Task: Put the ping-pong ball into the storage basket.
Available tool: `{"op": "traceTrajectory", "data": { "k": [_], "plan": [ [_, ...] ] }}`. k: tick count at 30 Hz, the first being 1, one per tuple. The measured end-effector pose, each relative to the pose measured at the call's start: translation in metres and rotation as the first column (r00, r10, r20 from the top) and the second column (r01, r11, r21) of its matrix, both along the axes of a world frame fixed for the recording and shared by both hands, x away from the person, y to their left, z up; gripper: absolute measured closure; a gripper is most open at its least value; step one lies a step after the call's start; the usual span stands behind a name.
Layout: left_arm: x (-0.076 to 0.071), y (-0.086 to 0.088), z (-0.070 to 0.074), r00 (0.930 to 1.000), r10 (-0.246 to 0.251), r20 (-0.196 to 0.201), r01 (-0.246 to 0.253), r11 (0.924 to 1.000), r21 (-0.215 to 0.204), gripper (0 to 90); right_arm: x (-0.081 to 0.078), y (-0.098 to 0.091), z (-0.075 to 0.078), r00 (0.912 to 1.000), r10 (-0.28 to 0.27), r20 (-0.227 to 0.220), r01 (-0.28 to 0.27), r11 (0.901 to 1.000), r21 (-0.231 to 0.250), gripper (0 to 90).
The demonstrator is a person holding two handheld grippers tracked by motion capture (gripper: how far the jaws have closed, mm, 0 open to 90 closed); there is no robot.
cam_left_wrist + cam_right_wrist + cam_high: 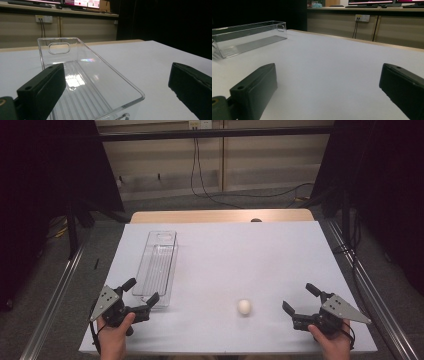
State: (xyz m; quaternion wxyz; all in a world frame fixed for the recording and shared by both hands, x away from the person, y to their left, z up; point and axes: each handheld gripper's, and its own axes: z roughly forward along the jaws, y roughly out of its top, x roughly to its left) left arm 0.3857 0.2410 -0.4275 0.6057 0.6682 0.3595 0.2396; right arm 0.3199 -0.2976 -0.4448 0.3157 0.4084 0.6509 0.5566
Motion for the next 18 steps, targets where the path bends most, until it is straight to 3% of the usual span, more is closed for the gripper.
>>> {"op": "traceTrajectory", "data": {
  "k": [3, 15, 18],
  "plan": [
    [0.0002, -0.0009, 0.0006, 1.0000, 0.005, -0.003, -0.005, 0.9998, -0.019, 1.3, -0.0004, 0.0008, 0.0001, 1.0000, 0.002, -0.001, -0.002, 1.0000, -0.001, 1.1],
    [0.0014, -0.0061, 0.0038, 0.9999, -0.015, -0.003, 0.015, 0.9999, -0.004, 1.3, -0.0003, 0.0006, 0.0001, 1.0000, -0.003, 0.000, 0.003, 1.0000, 0.000, 1.1],
    [0.0014, -0.0090, 0.0036, 0.9997, -0.021, -0.008, 0.021, 0.9995, -0.022, 1.3, -0.0003, 0.0007, 0.0002, 1.0000, 0.003, 0.000, -0.003, 1.0000, -0.002, 1.1]
  ]
}}
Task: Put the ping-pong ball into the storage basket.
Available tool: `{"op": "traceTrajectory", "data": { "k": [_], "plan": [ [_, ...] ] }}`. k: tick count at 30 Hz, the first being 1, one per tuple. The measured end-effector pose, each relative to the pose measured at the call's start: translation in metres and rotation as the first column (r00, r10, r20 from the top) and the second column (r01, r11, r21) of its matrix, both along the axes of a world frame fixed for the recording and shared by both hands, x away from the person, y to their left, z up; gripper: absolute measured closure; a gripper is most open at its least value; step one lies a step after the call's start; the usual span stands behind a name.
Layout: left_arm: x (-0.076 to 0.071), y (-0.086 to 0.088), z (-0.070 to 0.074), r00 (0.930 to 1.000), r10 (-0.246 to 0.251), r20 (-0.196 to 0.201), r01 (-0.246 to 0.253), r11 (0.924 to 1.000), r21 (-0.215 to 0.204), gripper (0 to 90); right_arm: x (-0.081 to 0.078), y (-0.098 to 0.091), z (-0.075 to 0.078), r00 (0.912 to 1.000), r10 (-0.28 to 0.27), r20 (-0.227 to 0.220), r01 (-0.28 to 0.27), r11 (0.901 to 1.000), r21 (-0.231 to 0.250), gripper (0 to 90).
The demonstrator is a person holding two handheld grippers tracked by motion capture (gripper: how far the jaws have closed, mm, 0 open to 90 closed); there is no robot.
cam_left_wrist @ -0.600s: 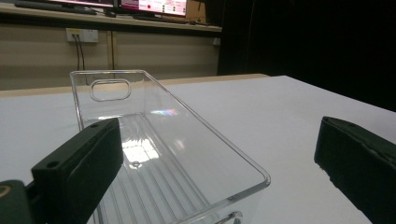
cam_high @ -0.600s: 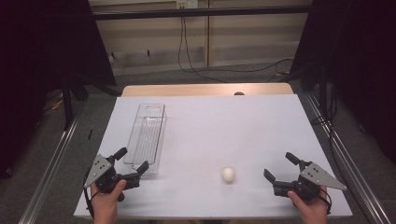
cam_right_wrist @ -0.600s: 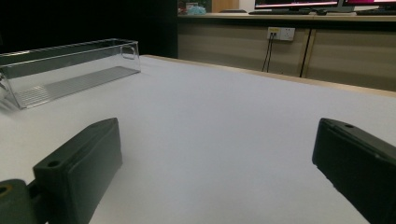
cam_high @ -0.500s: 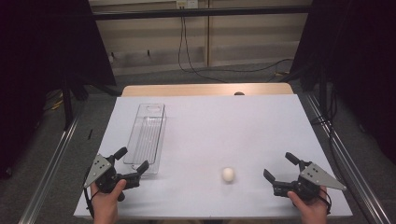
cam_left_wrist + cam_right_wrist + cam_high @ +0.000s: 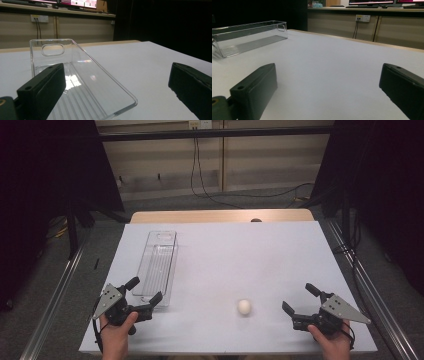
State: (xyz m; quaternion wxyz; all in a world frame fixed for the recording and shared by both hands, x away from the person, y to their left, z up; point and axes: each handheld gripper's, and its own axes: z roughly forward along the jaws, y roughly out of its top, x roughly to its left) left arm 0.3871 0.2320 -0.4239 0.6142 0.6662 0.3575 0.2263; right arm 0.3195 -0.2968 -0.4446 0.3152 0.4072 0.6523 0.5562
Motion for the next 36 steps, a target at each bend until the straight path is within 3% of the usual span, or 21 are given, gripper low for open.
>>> {"op": "traceTrajectory", "data": {
  "k": [15, 16, 18, 36],
  "plan": [
    [0.000, -0.010, 0.004, 0.9999, -0.010, 0.006, 0.009, 0.9998, 0.015, 1.3, 0.000, 0.001, 0.000, 1.0000, 0.004, -0.001, -0.004, 1.0000, 0.005, 1.2],
    [0.001, -0.010, 0.005, 0.9997, -0.023, 0.009, 0.023, 0.9993, 0.031, 1.3, 0.001, 0.001, 0.000, 1.0000, 0.008, 0.004, -0.008, 1.0000, 0.001, 1.2],
    [0.000, -0.012, 0.005, 0.9997, -0.025, 0.008, 0.025, 0.9996, 0.015, 1.3, 0.001, 0.001, 0.000, 1.0000, 0.007, 0.001, -0.007, 1.0000, 0.005, 1.2],
    [0.001, -0.027, 0.010, 0.9984, -0.056, 0.009, 0.056, 0.9983, 0.017, 1.3, 0.001, 0.002, 0.000, 1.0000, 0.004, 0.005, -0.004, 1.0000, 0.004, 1.4]
  ]
}}
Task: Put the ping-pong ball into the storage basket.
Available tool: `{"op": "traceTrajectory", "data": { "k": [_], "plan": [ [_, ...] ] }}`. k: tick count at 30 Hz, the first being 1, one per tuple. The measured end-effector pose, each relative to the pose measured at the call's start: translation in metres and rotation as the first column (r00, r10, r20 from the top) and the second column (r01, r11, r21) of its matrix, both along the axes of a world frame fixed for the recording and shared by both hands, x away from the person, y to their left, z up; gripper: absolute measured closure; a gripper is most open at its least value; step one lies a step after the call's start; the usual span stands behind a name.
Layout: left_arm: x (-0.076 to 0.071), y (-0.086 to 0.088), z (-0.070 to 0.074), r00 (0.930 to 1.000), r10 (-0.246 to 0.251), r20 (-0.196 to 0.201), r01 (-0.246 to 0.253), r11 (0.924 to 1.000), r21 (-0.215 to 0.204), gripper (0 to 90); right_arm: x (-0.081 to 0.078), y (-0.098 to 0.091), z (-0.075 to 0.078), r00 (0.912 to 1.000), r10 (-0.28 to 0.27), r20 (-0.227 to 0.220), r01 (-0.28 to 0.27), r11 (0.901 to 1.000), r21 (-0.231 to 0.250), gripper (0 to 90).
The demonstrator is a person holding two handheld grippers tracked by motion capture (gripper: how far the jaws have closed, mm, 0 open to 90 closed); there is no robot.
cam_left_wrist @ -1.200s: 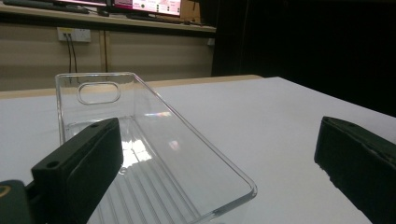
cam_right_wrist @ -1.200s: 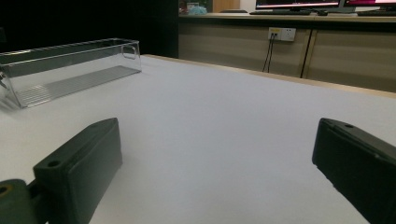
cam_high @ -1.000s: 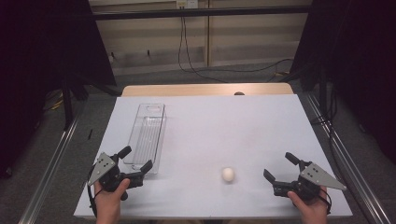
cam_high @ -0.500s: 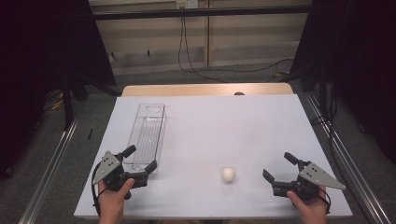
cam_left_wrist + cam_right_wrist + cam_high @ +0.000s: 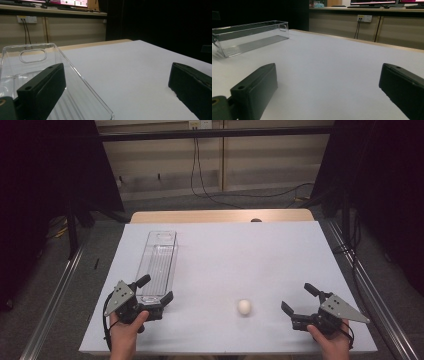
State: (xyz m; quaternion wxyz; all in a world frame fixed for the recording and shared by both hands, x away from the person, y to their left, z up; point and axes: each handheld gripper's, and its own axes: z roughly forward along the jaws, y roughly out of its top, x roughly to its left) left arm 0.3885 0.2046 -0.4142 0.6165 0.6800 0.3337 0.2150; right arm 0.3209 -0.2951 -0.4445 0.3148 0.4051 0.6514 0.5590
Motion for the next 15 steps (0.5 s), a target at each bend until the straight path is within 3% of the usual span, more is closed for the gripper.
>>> {"op": "traceTrajectory", "data": {
  "k": [9, 11, 12, 15],
  "plan": [
    [0.002, -0.008, 0.003, 0.9999, -0.014, -0.001, 0.014, 0.9999, -0.001, 1.2, 0.000, 0.000, 0.000, 0.9999, 0.010, 0.000, -0.010, 0.9999, -0.007, 1.4],
    [0.003, -0.008, 0.003, 0.9999, -0.016, 0.001, 0.016, 0.9998, 0.015, 1.2, 0.000, 0.000, 0.000, 0.9999, 0.010, -0.003, -0.010, 0.9999, -0.004, 1.4],
    [0.004, -0.010, 0.003, 0.9996, -0.027, 0.000, 0.027, 0.9996, 0.000, 1.1, 0.000, 0.000, 0.000, 0.9999, 0.011, -0.004, -0.011, 0.9999, -0.006, 1.5],
    [0.004, -0.012, 0.004, 0.9999, -0.012, -0.006, 0.012, 0.9999, 0.002, 1.1, 0.000, 0.000, 0.000, 0.9999, 0.010, -0.004, -0.010, 1.0000, -0.002, 1.5]
  ]
}}
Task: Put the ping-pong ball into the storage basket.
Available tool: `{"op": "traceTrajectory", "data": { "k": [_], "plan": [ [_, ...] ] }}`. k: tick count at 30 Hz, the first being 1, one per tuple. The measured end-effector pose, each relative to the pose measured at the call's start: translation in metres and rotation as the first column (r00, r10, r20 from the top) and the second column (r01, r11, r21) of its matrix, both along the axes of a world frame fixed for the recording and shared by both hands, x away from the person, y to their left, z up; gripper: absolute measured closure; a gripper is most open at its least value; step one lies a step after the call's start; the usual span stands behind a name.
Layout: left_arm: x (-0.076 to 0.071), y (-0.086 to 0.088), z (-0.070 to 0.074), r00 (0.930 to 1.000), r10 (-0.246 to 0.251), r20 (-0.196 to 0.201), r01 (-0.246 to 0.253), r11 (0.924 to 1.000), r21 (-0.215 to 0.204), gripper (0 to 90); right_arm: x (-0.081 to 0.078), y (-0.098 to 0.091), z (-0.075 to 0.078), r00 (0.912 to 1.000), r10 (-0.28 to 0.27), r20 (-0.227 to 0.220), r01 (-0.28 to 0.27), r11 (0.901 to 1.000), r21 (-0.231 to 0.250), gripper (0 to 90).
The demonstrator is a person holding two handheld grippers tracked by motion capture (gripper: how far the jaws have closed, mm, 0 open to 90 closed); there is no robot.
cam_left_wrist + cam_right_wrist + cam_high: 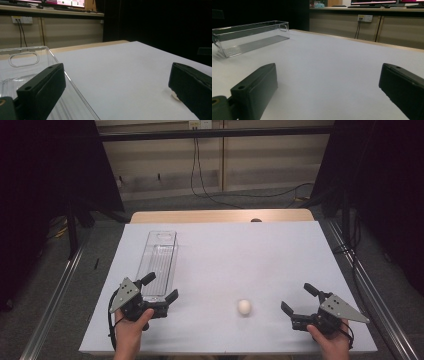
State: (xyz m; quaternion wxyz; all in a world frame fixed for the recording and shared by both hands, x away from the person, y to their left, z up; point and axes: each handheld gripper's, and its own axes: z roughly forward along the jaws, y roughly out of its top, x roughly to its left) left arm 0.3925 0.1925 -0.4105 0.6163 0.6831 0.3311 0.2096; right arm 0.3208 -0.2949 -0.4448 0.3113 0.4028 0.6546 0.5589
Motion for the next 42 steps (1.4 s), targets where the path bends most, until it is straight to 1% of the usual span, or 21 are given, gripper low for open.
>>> {"op": "traceTrajectory", "data": {
  "k": [9, 10, 12, 13, 14, 15, 16, 18, 19, 20, 21, 22, 23, 32, 33, 34, 35, 36, 39, 40, 42],
  "plan": [
    [0.001, -0.005, 0.001, 0.9999, -0.015, 0.001, 0.015, 0.9998, 0.011, 1.1, 0.000, -0.001, 0.001, 1.0000, -0.001, 0.002, 0.001, 1.0000, 0.005, 1.5],
    [0.001, -0.007, 0.001, 0.9998, -0.021, 0.001, 0.021, 0.9998, -0.002, 1.1, -0.001, -0.001, 0.001, 1.0000, -0.001, 0.001, 0.001, 1.0000, 0.006, 1.6],
    [0.002, -0.007, 0.002, 0.9998, -0.019, 0.002, 0.019, 0.9998, -0.003, 1.1, 0.000, -0.001, 0.001, 1.0000, 0.000, 0.001, 0.000, 1.0000, 0.007, 1.6],
    [0.002, -0.007, 0.003, 0.9997, -0.026, 0.003, 0.026, 0.9995, 0.016, 1.1, 0.000, -0.001, 0.000, 1.0000, 0.001, 0.001, -0.001, 1.0000, 0.005, 1.6],
    [0.002, -0.009, 0.003, 0.9998, -0.019, 0.000, 0.019, 0.9998, 0.001, 1.1, 0.000, -0.001, 0.000, 1.0000, 0.001, 0.001, -0.001, 1.0000, 0.005, 1.6],
    [0.002, -0.009, 0.003, 0.9995, -0.030, 0.003, 0.030, 0.9994, 0.016, 1.1, 0.000, -0.001, 0.001, 1.0000, 0.001, 0.001, -0.001, 1.0000, 0.006, 1.6],
    [0.002, -0.012, 0.003, 0.9998, -0.018, -0.004, 0.018, 0.9998, 0.001, 1.1, 0.000, -0.001, 0.001, 1.0000, 0.000, 0.003, 0.000, 1.0000, 0.004, 1.6],
    [0.002, -0.013, 0.002, 0.9997, -0.026, -0.001, 0.026, 0.9996, 0.013, 1.1, 0.000, -0.001, 0.001, 1.0000, 0.002, 0.006, -0.002, 1.0000, 0.005, 1.6],
    [0.002, -0.015, 0.002, 0.9996, -0.028, -0.005, 0.028, 0.9996, 0.007, 1.1, 0.000, -0.001, 0.001, 1.0000, -0.002, 0.003, 0.002, 1.0000, 0.006, 1.6],
    [0.003, -0.014, 0.002, 0.9994, -0.033, -0.001, 0.033, 0.9990, 0.028, 1.1, 0.000, -0.001, 0.001, 1.0000, 0.001, 0.003, -0.001, 1.0000, 0.005, 1.6],
    [0.003, -0.016, 0.002, 0.9995, -0.031, -0.003, 0.031, 0.9995, 0.009, 1.1, 0.000, 0.000, 0.001, 1.0000, 0.003, 0.003, -0.003, 1.0000, 0.001, 1.6],
    [0.003, -0.016, 0.002, 0.9993, -0.037, -0.003, 0.037, 0.9992, 0.016, 1.1, 0.000, 0.000, 0.001, 1.0000, 0.003, 0.003, -0.003, 1.0000, 0.001, 1.6],
    [0.003, -0.017, 0.002, 0.9993, -0.036, -0.006, 0.036, 0.9993, 0.008, 1.1, 0.000, 0.000, 0.000, 1.0000, 0.001, 0.004, -0.001, 1.0000, 0.002, 1.6],
    [0.003, -0.025, 0.003, 0.9984, -0.056, -0.006, 0.056, 0.9984, 0.013, 1.1, 0.000, 0.000, 0.001, 1.0000, 0.003, 0.006, -0.003, 1.0000, 0.002, 1.7],
    [0.003, -0.026, 0.003, 0.9982, -0.059, -0.006, 0.059, 0.9978, 0.029, 1.2, 0.001, 0.000, 0.000, 1.0000, 0.005, 0.008, -0.005, 1.0000, 0.000, 1.6],
    [0.003, -0.027, 0.003, 0.9985, -0.054, -0.008, 0.055, 0.9983, 0.020, 1.2, 0.001, 0.000, 0.000, 1.0000, 0.005, 0.008, -0.005, 1.0000, 0.000, 1.6],
    [0.003, -0.027, 0.003, 0.9979, -0.063, -0.009, 0.064, 0.9974, 0.033, 1.1, 0.000, 0.000, 0.001, 1.0000, 0.005, 0.006, -0.005, 1.0000, 0.001, 1.6],
    [0.002, -0.030, 0.004, 0.9981, -0.060, -0.015, 0.060, 0.9981, 0.015, 1.2, 0.000, 0.000, 0.001, 0.9999, 0.010, 0.005, -0.010, 1.0000, 0.001, 1.7],
    [0.002, -0.034, 0.004, 0.9975, -0.070, -0.008, 0.070, 0.9975, 0.014, 1.2, 0.000, 0.000, 0.001, 0.9999, 0.012, 0.005, -0.012, 0.9999, -0.001, 1.7],
    [0.002, -0.033, 0.005, 0.9973, -0.073, -0.009, 0.073, 0.9967, 0.036, 1.2, 0.000, 0.000, 0.001, 0.9999, 0.012, 0.005, -0.012, 0.9999, -0.001, 1.7],
    [0.002, -0.036, 0.004, 0.9976, -0.068, -0.013, 0.068, 0.9974, 0.024, 1.1, 0.000, 0.001, 0.001, 0.9999, 0.009, 0.007, -0.009, 1.0000, 0.000, 1.7]
  ]
}}
